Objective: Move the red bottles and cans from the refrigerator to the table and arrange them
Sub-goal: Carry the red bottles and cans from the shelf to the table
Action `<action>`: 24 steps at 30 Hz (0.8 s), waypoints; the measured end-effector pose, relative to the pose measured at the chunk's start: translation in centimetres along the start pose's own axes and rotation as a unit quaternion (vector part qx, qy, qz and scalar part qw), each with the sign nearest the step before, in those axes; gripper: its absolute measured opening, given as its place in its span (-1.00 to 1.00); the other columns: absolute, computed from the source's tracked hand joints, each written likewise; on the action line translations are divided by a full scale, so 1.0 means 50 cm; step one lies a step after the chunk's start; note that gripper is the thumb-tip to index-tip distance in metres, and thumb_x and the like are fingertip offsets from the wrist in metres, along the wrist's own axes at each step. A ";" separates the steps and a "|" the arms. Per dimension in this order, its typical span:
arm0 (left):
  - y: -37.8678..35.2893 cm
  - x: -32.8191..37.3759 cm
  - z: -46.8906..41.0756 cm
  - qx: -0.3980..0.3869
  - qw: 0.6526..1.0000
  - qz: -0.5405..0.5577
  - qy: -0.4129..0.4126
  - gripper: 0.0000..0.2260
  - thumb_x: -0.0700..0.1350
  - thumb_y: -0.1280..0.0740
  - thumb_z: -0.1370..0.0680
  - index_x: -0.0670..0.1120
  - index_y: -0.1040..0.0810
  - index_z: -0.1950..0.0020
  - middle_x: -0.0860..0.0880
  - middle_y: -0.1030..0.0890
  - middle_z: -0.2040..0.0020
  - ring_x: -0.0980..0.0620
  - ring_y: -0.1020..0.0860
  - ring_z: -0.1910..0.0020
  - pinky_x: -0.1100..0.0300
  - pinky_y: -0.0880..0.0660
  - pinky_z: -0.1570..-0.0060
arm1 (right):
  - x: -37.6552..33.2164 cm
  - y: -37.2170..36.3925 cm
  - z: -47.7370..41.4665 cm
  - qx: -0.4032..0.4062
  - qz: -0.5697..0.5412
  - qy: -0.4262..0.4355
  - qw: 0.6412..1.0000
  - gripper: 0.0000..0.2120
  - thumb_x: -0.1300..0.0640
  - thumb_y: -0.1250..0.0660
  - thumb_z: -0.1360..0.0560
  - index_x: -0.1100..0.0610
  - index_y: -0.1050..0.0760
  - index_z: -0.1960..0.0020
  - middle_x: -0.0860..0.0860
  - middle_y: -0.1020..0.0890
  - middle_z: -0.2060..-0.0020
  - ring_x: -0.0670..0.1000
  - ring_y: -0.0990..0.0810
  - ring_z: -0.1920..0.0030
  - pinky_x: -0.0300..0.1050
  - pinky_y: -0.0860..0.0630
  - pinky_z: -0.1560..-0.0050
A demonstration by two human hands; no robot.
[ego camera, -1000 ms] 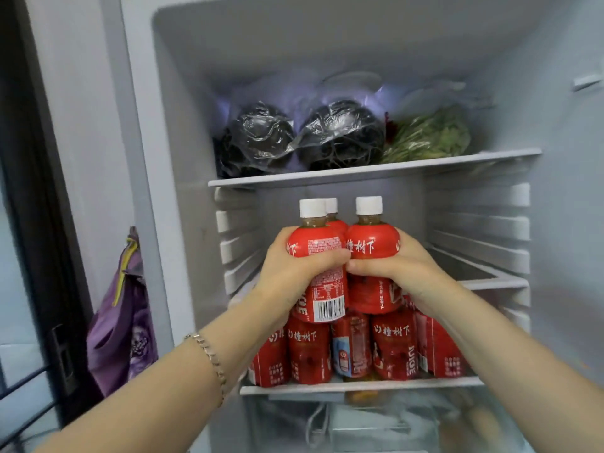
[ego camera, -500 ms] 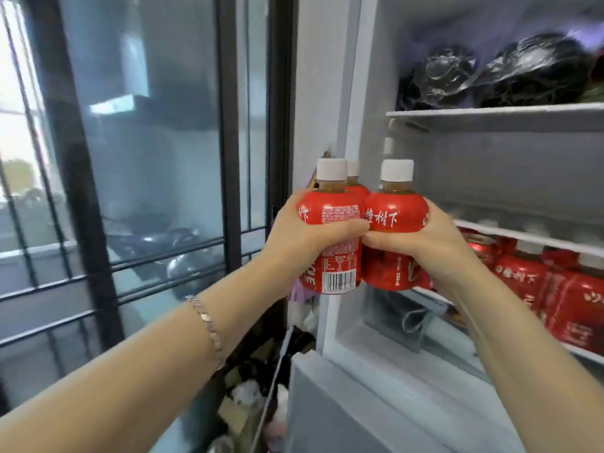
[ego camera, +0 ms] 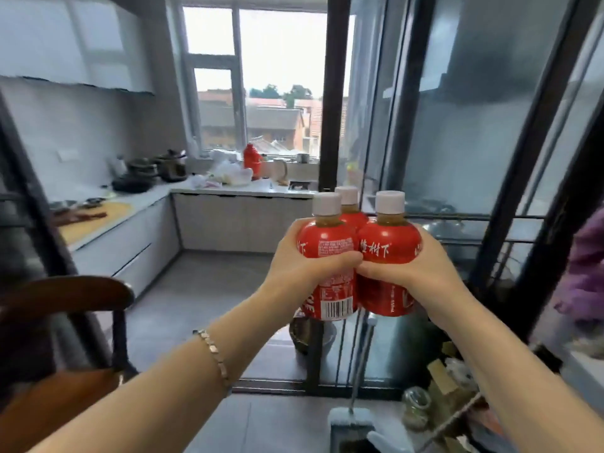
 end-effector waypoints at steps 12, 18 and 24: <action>0.776 0.072 0.448 0.327 0.940 -0.094 -0.018 -0.34 -0.12 -0.62 -0.13 0.09 -0.40 -0.14 -0.06 -0.58 -0.09 -0.04 -0.59 -0.07 0.00 -0.56 -0.05 | -0.265 -0.846 0.192 -0.306 -0.102 0.067 0.944 -0.26 0.19 -0.60 -0.16 -0.03 -0.30 -0.21 -0.04 -0.53 -0.10 -0.02 -0.53 -0.10 0.02 -0.48 -0.19; 1.046 0.096 0.683 0.443 0.888 -0.127 -0.005 -0.30 -0.10 -0.59 -0.17 0.01 -0.38 -0.24 -0.08 -0.57 -0.13 -0.03 -0.59 -0.10 -0.01 -0.55 -0.10 | -0.372 -1.188 0.345 -0.435 -0.150 0.091 0.883 -0.31 0.19 -0.58 -0.19 -0.03 -0.30 -0.20 -0.12 -0.53 0.00 -0.15 -0.53 0.00 -0.27 -0.46 0.07; 1.251 0.098 0.873 0.543 0.828 -0.136 -0.017 -0.47 -0.24 -0.57 -0.25 0.09 -0.41 -0.06 0.03 -0.59 0.00 0.11 -0.62 0.05 0.23 -0.56 0.10 | -0.461 -1.463 0.476 -0.544 -0.187 0.124 0.808 -0.42 0.23 -0.58 -0.19 -0.15 -0.38 -0.03 -0.18 -0.58 0.07 -0.29 -0.60 0.16 -0.42 -0.49 0.27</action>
Point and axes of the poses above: each hand's wrist, its own z-axis away from the middle knuckle, its own y-axis out of the back of the hand, x = y × z, the point moved 4 cm from there along -z, towards the middle knuckle
